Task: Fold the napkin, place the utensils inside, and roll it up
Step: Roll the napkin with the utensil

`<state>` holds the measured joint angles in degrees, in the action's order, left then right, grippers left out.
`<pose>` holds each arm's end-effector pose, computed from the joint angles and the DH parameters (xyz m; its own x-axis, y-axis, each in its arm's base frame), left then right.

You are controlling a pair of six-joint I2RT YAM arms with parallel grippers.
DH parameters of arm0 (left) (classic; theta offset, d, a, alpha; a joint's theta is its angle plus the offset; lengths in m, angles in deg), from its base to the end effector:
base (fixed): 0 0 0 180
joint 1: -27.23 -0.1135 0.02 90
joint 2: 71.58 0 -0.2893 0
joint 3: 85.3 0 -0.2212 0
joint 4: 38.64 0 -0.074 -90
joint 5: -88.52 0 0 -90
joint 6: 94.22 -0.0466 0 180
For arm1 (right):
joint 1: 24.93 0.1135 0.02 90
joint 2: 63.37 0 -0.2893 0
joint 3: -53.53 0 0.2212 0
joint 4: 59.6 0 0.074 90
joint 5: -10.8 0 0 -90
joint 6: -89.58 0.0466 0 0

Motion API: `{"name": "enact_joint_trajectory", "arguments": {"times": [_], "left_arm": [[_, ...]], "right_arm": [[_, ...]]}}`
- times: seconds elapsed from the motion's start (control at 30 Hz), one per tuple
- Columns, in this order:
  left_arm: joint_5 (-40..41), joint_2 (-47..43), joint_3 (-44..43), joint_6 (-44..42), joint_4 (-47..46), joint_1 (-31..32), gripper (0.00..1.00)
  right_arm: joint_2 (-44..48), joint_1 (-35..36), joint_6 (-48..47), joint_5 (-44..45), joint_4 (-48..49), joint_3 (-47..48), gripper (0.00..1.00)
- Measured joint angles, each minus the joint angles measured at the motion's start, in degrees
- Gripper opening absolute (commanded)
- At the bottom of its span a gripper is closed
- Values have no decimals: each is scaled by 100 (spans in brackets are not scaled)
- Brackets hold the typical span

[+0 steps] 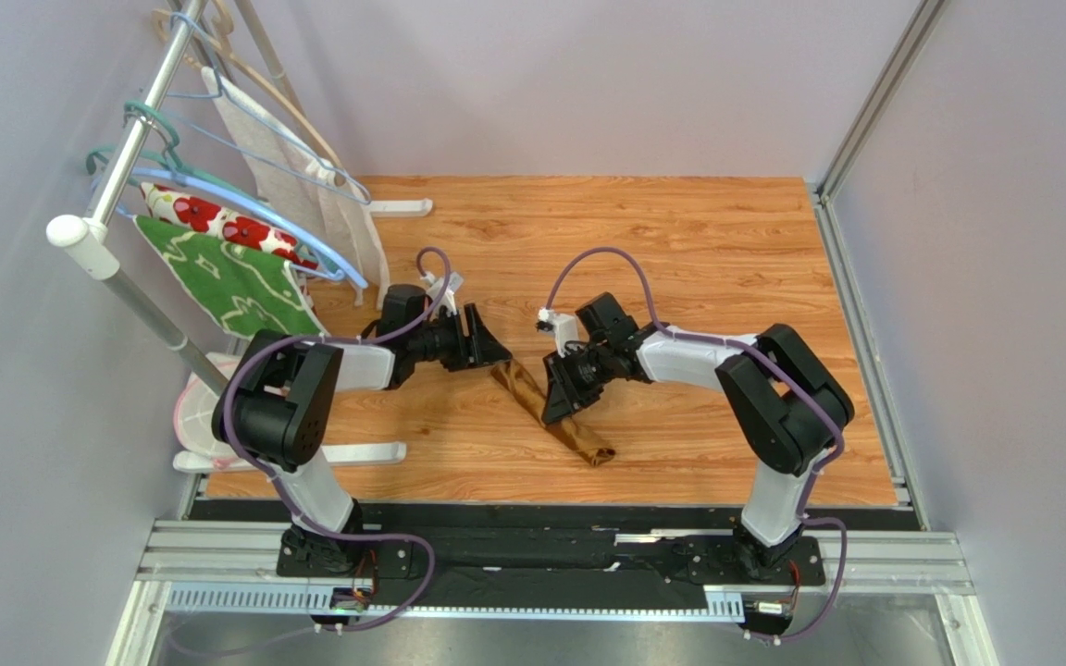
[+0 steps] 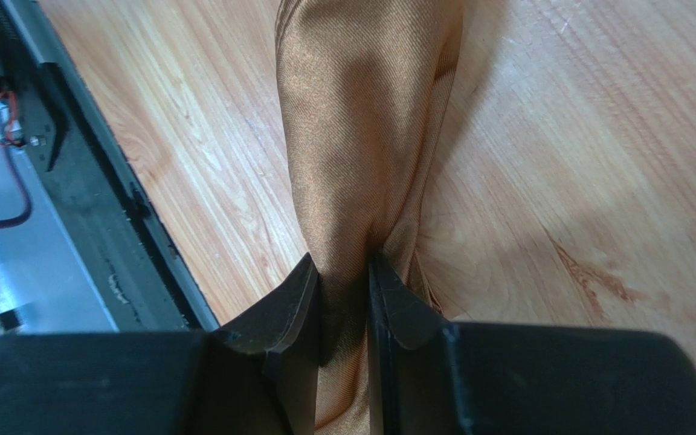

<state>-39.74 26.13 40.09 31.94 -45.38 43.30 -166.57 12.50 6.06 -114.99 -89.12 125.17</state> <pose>0.2893 -0.1134 0.1835 -0.8709 -0.2313 -0.4336 0.2262 0.5946 -0.7716 0.2444 0.2214 0.1815 -0.7716 -0.4753 -0.4227 -0.6346 0.5293 0.5632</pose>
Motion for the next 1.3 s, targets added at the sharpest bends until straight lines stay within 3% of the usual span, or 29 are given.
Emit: {"name": "enact_joint_trajectory", "arguments": {"times": [0.3, 0.43, 0.53, 0.57, 0.63, 0.67, 0.8, 0.93, 1.1, 1.3], "left_arm": [[-157, 184, 0, 116, -131, 0, 62], [-203, 214, 0, 168, -221, 0, 57], [-232, 271, -2, 219, -273, 13, 43], [-247, 315, -9, 225, -273, 39, 27], [-284, 435, -31, 264, -269, 61, 12], [-299, 492, -35, 262, -269, 74, 2], [-354, 588, -85, 271, -227, 81, 0], [-369, 592, -140, 262, -186, 83, 0], [-369, 629, -195, 256, -131, 101, 0], [-367, 636, -212, 249, -79, 103, 0]], "right_arm": [[-396, -212, 96, -841, 94, 151, 10], [-472, -249, 120, -1023, 142, 164, 10], [-487, -271, 125, -1069, 149, 166, 11], [-494, -275, 125, -1078, 149, 170, 12], [-503, -284, 125, -1084, 129, 188, 14], [-505, -289, 125, -1082, 118, 197, 21], [-498, -291, 116, -968, -44, 284, 43], [-258, -225, 94, -409, -470, 448, 55], [518, 216, -101, 1023, -997, 848, 58], [903, 1421, -424, 2693, -1110, 1233, 59]]}}
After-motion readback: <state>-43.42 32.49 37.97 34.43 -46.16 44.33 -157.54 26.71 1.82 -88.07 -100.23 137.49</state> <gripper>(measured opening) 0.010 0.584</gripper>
